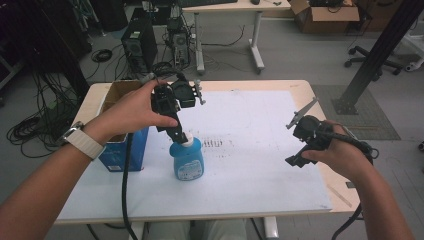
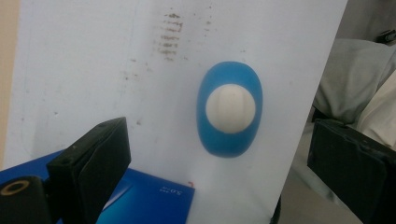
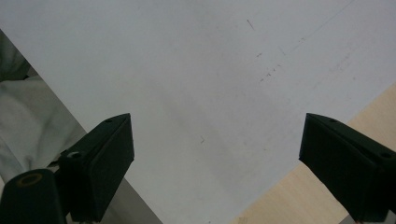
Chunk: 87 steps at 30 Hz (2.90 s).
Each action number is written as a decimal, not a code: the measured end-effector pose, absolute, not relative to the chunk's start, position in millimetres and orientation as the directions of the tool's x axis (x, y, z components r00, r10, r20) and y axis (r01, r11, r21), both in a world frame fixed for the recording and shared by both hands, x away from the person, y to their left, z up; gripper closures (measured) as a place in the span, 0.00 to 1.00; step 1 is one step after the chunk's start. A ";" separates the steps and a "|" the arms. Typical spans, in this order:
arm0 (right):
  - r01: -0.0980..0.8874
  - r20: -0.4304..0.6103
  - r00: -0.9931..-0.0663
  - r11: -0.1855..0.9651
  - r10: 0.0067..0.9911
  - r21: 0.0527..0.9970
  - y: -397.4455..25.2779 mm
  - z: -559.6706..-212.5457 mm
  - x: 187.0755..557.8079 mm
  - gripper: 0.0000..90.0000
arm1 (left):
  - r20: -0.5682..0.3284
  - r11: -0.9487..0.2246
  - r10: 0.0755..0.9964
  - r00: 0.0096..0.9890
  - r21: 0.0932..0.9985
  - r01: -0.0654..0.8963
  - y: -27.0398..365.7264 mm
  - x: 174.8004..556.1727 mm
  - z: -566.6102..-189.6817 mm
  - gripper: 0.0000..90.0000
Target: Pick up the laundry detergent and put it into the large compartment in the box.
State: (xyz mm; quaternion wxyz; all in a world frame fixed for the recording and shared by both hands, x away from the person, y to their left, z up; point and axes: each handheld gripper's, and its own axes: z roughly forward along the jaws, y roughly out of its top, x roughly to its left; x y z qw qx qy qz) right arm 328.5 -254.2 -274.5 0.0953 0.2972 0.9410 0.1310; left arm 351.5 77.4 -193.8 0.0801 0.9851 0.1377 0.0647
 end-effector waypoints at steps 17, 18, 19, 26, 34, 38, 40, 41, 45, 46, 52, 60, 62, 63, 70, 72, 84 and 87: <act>0.534 -0.105 -0.805 0.790 0.584 0.302 -255.1 -277.6 329.4 0.11 | 0.091 -0.955 0.266 0.960 0.158 0.249 68.9 352.1 -217.2 0.07; 0.532 -0.106 -0.806 0.791 0.583 0.302 -255.2 -277.8 329.6 0.11 | 0.087 -0.956 0.265 0.960 0.155 0.250 68.6 352.2 -218.6 0.07; 0.532 -0.105 -0.806 0.791 0.582 0.301 -255.1 -278.0 329.7 0.11 | 0.087 -0.955 0.268 0.960 0.155 0.252 68.3 352.0 -220.0 0.07; 0.533 -0.105 -0.806 0.791 0.583 0.299 -254.6 -278.7 330.0 0.11 | 0.085 -0.956 0.263 0.961 0.154 0.248 65.4 351.9 -228.8 0.07; 0.534 -0.104 -0.806 0.792 0.583 0.296 -254.1 -278.6 329.6 0.11 | 0.081 -0.957 0.263 0.961 0.148 0.249 64.1 352.5 -239.0 0.07; 0.539 -0.102 -0.803 0.788 0.587 0.297 -254.3 -278.9 329.4 0.11 | 0.082 -0.957 0.263 0.961 0.149 0.249 63.9 352.7 -242.4 0.07; 0.534 -0.104 -0.806 0.792 0.582 0.296 -254.3 -279.1 329.7 0.11 | 0.083 -0.957 0.263 0.961 0.146 0.249 63.3 352.6 -244.4 0.07; 0.538 -0.103 -0.804 0.790 0.586 0.295 -253.7 -279.1 329.6 0.11 | 0.082 -0.958 0.262 0.961 0.145 0.249 62.8 352.6 -245.8 0.07; 0.538 -0.102 -0.804 0.790 0.586 0.295 -252.9 -279.7 329.8 0.11 | 0.076 -0.959 0.258 0.963 0.141 0.245 61.9 352.9 -249.6 0.07; 0.537 -0.102 -0.805 0.790 0.585 0.294 -252.8 -279.8 329.9 0.11 | 0.076 -0.960 0.256 0.964 0.140 0.243 61.8 353.1 -250.9 0.07; 0.535 -0.103 -0.806 0.792 0.583 0.294 -253.0 -279.6 329.8 0.11 | 0.074 -0.960 0.255 0.964 0.137 0.243 61.0 353.3 -257.2 0.08; 0.536 -0.103 -0.805 0.791 0.584 0.295 -253.7 -279.5 329.3 0.11 | 0.066 -0.962 0.253 0.965 0.127 0.243 59.4 353.8 -264.6 0.08; 0.537 -0.103 -0.805 0.790 0.585 0.295 -254.0 -279.9 329.3 0.11 | 0.063 -0.961 0.256 0.965 0.126 0.246 59.3 354.5 -267.9 0.08; 0.537 -0.102 -0.804 0.790 0.585 0.294 -254.1 -280.2 329.4 0.11 | 0.059 -0.960 0.260 0.964 0.126 0.251 59.3 354.6 -268.9 0.08; 0.534 -0.101 -0.808 0.794 0.581 0.292 -252.9 -281.0 331.0 0.11 | 0.054 -0.960 0.259 0.964 0.124 0.251 59.2 356.4 -272.8 0.08; 0.534 -0.101 -0.808 0.794 0.580 0.290 -252.0 -280.7 331.7 0.11 | 0.051 -0.960 0.260 0.964 0.125 0.252 59.7 357.1 -273.6 0.09; 0.528 -0.101 -0.814 0.801 0.572 0.281 -249.0 -283.4 333.9 0.11 | 0.047 -0.957 0.268 0.962 0.128 0.261 62.0 360.3 -276.7 0.13; 0.530 -0.100 -0.812 0.799 0.574 0.282 -249.7 -283.5 333.3 0.11 | 0.047 -0.957 0.268 0.962 0.129 0.260 62.2 360.9 -277.1 0.14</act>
